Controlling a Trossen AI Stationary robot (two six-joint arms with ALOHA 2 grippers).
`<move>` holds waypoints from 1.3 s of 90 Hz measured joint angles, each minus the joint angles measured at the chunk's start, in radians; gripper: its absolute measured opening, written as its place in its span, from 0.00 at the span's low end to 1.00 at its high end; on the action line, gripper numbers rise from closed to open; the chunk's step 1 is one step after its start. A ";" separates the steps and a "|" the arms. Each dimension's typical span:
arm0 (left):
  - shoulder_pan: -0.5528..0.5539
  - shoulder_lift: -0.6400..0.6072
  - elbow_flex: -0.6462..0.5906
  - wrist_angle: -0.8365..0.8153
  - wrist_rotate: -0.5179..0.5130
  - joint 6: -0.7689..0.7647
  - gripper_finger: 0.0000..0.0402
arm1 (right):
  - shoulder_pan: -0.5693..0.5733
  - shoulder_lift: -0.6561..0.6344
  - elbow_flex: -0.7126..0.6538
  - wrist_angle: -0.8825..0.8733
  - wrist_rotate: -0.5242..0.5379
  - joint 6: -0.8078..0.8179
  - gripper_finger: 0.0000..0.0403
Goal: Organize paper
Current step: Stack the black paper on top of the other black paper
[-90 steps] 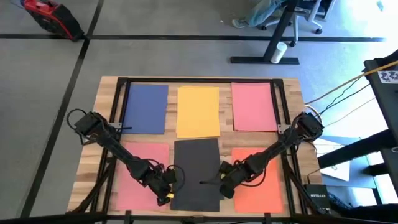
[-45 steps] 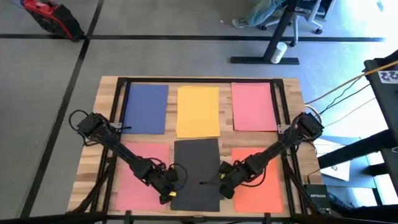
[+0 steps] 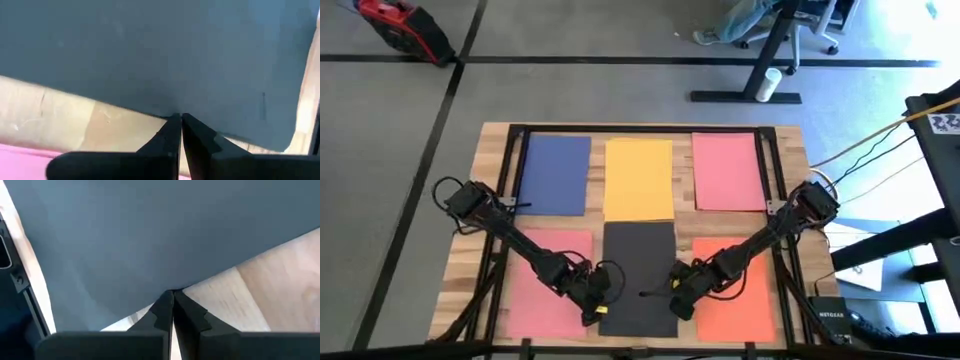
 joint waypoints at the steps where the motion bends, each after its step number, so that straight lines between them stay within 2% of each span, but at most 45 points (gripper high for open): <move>1: -0.001 -0.001 0.000 -0.003 0.000 0.000 0.00 | 0.000 0.000 0.000 -0.001 0.000 0.000 0.00; 31: -0.033 -0.074 0.001 -0.140 -0.030 -0.022 0.00 | 0.001 -0.034 0.001 -0.015 -0.017 -0.029 0.00; 50: -0.013 -0.143 0.001 -0.214 -0.201 0.018 0.00 | -0.044 -0.102 0.001 -0.152 0.092 -0.099 0.00; 57: 0.030 -0.155 0.001 -0.215 -0.220 0.054 0.00 | -0.091 -0.107 0.001 -0.178 0.106 -0.155 0.00; 68: 0.078 -0.156 0.001 -0.135 -0.142 0.143 0.00 | -0.175 -0.106 0.001 -0.194 0.114 -0.273 0.00; 82: 0.056 -0.151 0.001 -0.007 -0.024 0.234 0.00 | -0.276 -0.106 0.001 -0.194 0.156 -0.397 0.00; 117: -0.045 -0.144 0.001 0.023 0.007 0.231 0.00 | -0.466 -0.103 0.002 -0.177 0.150 -0.613 0.00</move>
